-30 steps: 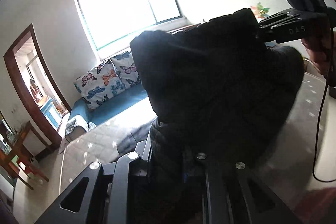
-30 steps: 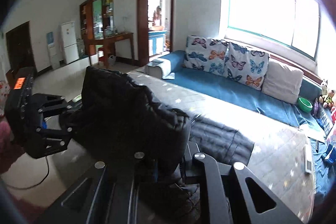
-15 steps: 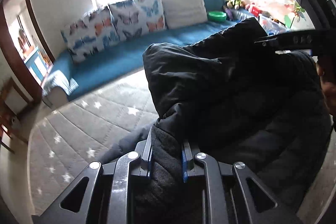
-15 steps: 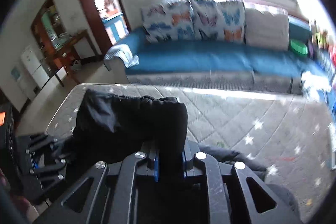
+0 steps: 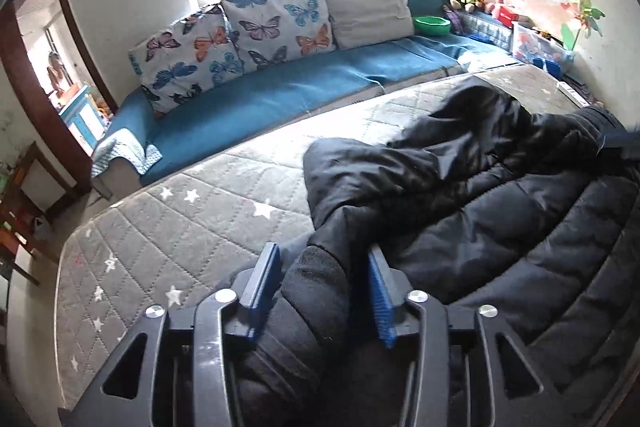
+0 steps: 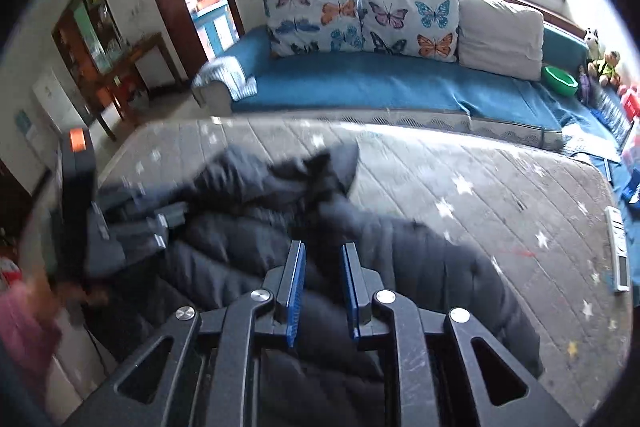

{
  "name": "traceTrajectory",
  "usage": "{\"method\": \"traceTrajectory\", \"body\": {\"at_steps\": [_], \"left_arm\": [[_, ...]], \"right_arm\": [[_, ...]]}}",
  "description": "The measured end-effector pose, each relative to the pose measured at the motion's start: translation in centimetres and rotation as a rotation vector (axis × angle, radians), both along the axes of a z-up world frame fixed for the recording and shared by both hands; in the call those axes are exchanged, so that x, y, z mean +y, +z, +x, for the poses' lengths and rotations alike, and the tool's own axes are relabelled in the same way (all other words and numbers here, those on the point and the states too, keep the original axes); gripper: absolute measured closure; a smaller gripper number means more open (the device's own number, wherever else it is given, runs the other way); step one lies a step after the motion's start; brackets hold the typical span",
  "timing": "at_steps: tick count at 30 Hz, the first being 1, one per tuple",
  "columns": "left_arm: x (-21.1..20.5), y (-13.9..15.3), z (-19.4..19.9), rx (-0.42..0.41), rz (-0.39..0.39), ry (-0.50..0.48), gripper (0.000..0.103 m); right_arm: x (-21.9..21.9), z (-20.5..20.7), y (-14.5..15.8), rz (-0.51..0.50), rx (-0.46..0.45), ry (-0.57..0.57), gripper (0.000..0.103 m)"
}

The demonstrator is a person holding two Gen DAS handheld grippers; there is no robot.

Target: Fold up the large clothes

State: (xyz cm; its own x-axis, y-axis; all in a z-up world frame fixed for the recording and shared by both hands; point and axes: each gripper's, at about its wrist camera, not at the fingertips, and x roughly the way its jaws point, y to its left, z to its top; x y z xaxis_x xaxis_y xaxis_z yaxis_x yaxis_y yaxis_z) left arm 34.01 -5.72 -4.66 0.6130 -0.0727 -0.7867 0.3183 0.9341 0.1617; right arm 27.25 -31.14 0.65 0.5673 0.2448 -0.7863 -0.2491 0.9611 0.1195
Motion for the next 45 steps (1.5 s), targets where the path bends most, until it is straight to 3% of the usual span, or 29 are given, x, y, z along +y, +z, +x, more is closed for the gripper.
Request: {"method": "traceTrajectory", "body": {"at_steps": [2, 6, 9, 14, 17, 19, 23, 26, 32, 38, 41, 45], "left_arm": [[0.8, 0.9, 0.3, -0.006, -0.024, 0.008, 0.053], [2.8, 4.2, -0.4, -0.079, -0.036, 0.045, 0.047], [5.0, 7.5, -1.7, -0.138, -0.034, 0.073, 0.047], [8.2, 10.6, -5.0, -0.142, -0.132, 0.057, 0.051], [8.7, 10.0, -7.0, -0.107, -0.171, 0.009, 0.062], [8.5, 9.1, -7.5, -0.084, -0.181, -0.023, 0.069], [7.6, 6.4, -6.1, -0.046, -0.178, -0.041, 0.072], [8.0, 4.7, -3.8, -0.003, -0.187, -0.006, 0.073], [8.8, 0.1, -0.1, 0.151, -0.213, 0.076, 0.073], [7.7, -0.7, -0.4, 0.107, -0.144, 0.071, 0.071], [7.9, 0.4, -1.5, 0.06, -0.137, 0.075, 0.071], [8.3, 3.0, -3.9, 0.01, -0.162, 0.096, 0.071]], "right_arm": [[-1.0, 1.2, -2.0, -0.016, 0.027, -0.049, 0.082], [-2.4, 4.0, -6.5, 0.092, 0.158, -0.09, 0.086], [-1.1, 4.3, -7.1, 0.008, 0.123, -0.083, 0.086], [1.2, 4.1, -5.7, -0.117, 0.087, -0.071, 0.086], [1.9, 3.4, -4.1, -0.142, 0.021, -0.08, 0.085], [2.3, 2.9, -3.1, -0.107, -0.011, -0.074, 0.082], [4.6, 3.2, -1.7, -0.03, -0.04, -0.014, 0.082], [6.0, 4.9, -2.8, -0.029, -0.011, 0.02, 0.082], [5.5, 8.2, -6.8, -0.001, 0.147, -0.011, 0.083], [5.6, 7.8, -6.7, -0.012, 0.13, -0.023, 0.083], [6.2, 5.0, -4.5, -0.014, 0.068, -0.015, 0.083], [8.0, 0.4, -2.3, -0.004, 0.031, 0.089, 0.082]]}}
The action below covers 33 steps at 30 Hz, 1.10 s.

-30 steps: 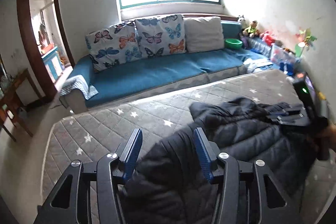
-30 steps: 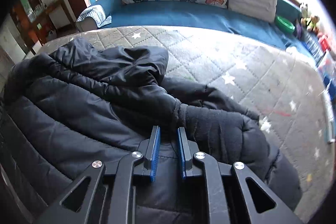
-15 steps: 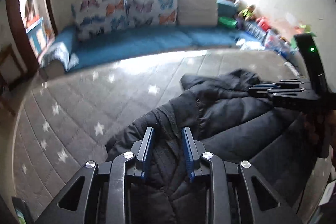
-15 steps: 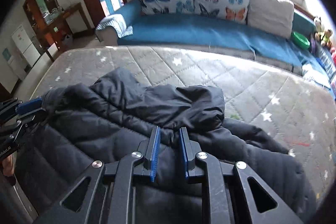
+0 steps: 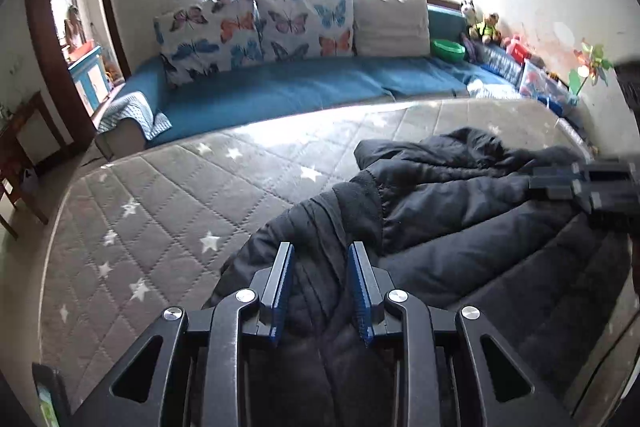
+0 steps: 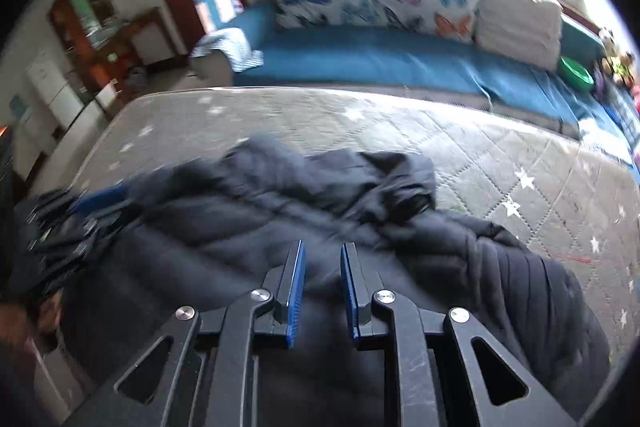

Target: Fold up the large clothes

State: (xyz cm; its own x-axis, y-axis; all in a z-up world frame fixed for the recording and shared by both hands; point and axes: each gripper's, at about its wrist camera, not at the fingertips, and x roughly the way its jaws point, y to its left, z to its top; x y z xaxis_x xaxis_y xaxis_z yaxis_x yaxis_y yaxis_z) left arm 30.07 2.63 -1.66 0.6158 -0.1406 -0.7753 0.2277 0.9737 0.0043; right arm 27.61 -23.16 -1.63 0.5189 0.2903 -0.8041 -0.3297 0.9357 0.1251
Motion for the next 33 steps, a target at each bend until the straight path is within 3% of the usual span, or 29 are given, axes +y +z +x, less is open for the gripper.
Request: {"method": "traceTrajectory", "body": {"at_steps": [5, 10, 13, 14, 15, 21, 33], "left_arm": [[-0.1, 2.8, -5.2, -0.069, -0.032, -0.035, 0.071], [-0.5, 2.2, -8.5, -0.058, -0.029, -0.061, 0.071], [-0.1, 0.5, -9.0, -0.021, -0.031, -0.052, 0.071], [0.2, -0.2, -9.0, -0.001, -0.048, -0.049, 0.071], [0.4, -0.7, -9.0, 0.005, -0.058, -0.045, 0.071], [1.1, -2.5, -8.8, 0.03, -0.099, -0.027, 0.071], [1.4, -4.1, -7.9, 0.046, -0.167, 0.016, 0.071]], "right_arm": [[2.6, -4.6, -0.3, -0.006, -0.005, 0.121, 0.082], [4.6, -7.1, -2.2, -0.031, -0.03, 0.178, 0.081], [4.8, -7.2, -2.9, -0.013, -0.05, 0.178, 0.063], [4.9, -7.3, -3.1, 0.0, -0.053, 0.185, 0.05], [5.0, -7.4, -3.6, 0.007, -0.064, 0.193, 0.045], [5.2, -8.4, -4.9, -0.049, -0.157, 0.189, 0.044], [5.9, -9.5, -5.9, -0.045, -0.236, 0.147, 0.042]]}}
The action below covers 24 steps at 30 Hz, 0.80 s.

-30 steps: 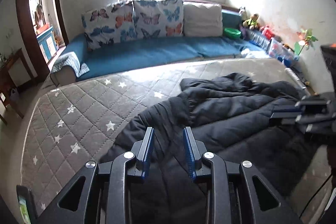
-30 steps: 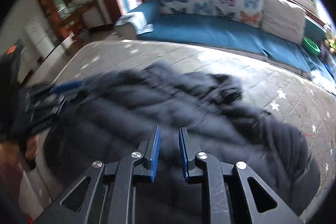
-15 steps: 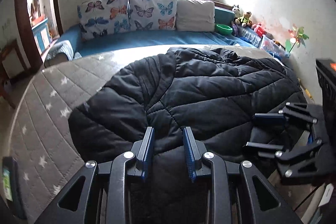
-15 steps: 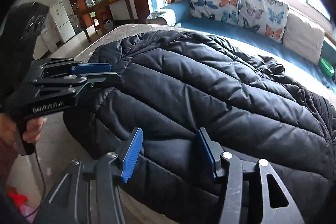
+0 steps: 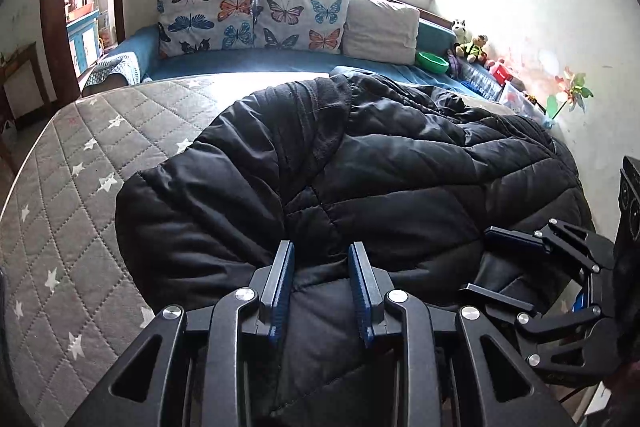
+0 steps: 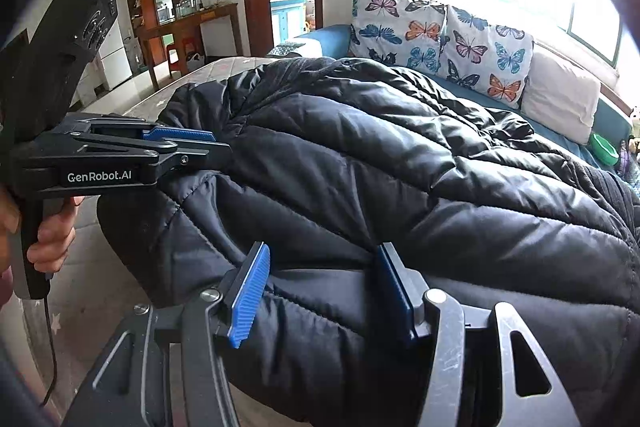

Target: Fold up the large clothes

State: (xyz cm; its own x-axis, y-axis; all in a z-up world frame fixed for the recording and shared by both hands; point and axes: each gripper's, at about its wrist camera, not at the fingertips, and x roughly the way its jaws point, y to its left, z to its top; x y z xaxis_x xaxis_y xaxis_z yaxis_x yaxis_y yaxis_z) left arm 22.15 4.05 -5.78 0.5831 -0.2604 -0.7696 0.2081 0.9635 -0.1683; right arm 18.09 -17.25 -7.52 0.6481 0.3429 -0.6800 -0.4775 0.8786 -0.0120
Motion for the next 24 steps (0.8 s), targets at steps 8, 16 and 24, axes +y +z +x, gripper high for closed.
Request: {"method": "traceTrajectory", "body": {"at_steps": [8, 16, 24], "left_arm": [[0.0, -0.3, -0.1, 0.001, -0.006, 0.011, 0.071], [0.0, -0.3, -0.1, 0.001, -0.007, 0.012, 0.071], [0.1, -0.4, 0.2, 0.005, -0.008, 0.011, 0.071]], "right_arm": [[0.4, -0.4, -0.5, -0.005, -0.019, -0.018, 0.042], [0.6, -1.3, -0.4, -0.004, -0.046, -0.016, 0.042], [-2.3, -3.1, 3.1, 0.025, -0.063, -0.084, 0.042]]}}
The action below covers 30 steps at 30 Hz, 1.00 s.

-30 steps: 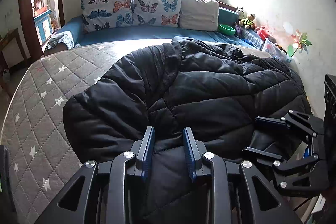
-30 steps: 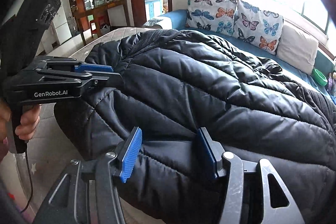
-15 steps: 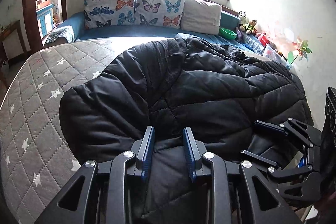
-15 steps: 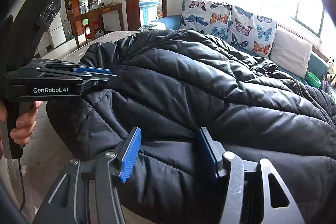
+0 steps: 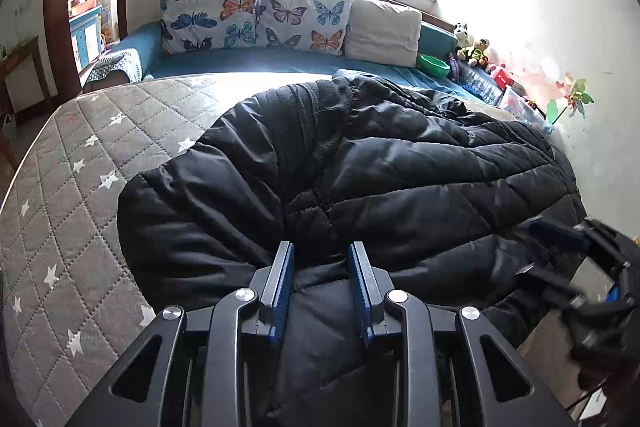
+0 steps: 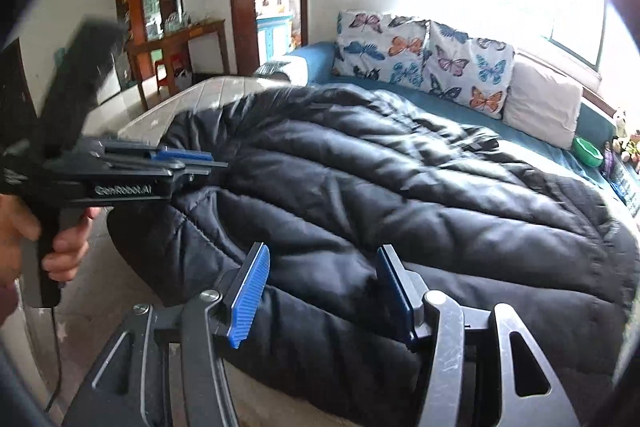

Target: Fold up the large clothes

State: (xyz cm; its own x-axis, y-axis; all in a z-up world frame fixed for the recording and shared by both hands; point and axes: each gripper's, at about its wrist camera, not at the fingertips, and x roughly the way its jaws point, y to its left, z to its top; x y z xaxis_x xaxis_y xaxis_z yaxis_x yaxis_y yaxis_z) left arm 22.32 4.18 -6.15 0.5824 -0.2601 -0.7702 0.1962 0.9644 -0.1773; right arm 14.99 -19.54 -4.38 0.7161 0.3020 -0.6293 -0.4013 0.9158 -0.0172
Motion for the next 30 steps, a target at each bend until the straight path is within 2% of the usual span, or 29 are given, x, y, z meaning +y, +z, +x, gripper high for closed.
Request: {"method": "traceTrajectory", "body": {"at_steps": [6, 9, 11, 15, 21, 25, 30], "left_arm": [[0.2, 0.0, 0.0, 0.001, 0.004, -0.002, 0.071], [0.1, -0.1, 0.1, 0.002, 0.007, -0.004, 0.071], [0.1, -0.1, 0.0, -0.001, 0.013, -0.008, 0.071], [0.0, -0.2, 0.1, -0.003, 0.022, -0.015, 0.071], [-0.1, -0.5, 0.4, 0.006, 0.009, -0.01, 0.071], [-0.3, 0.1, 0.4, 0.01, 0.038, -0.018, 0.071], [-0.6, 3.3, 0.4, -0.002, 0.052, -0.055, 0.071]], "right_arm": [[-6.8, -0.4, 0.9, 0.038, -0.029, -0.157, 0.042], [-10.1, 0.5, 0.1, 0.049, -0.003, -0.24, 0.042], [-11.4, 1.3, -0.8, 0.105, 0.04, -0.236, 0.042], [-11.5, 2.4, -2.6, 0.139, 0.092, -0.24, 0.042], [-11.2, 2.6, -3.8, 0.13, 0.089, -0.231, 0.041], [-11.0, 2.3, -2.8, 0.089, 0.109, -0.222, 0.042], [-11.5, 2.5, 0.2, 0.078, 0.097, -0.208, 0.042]]}}
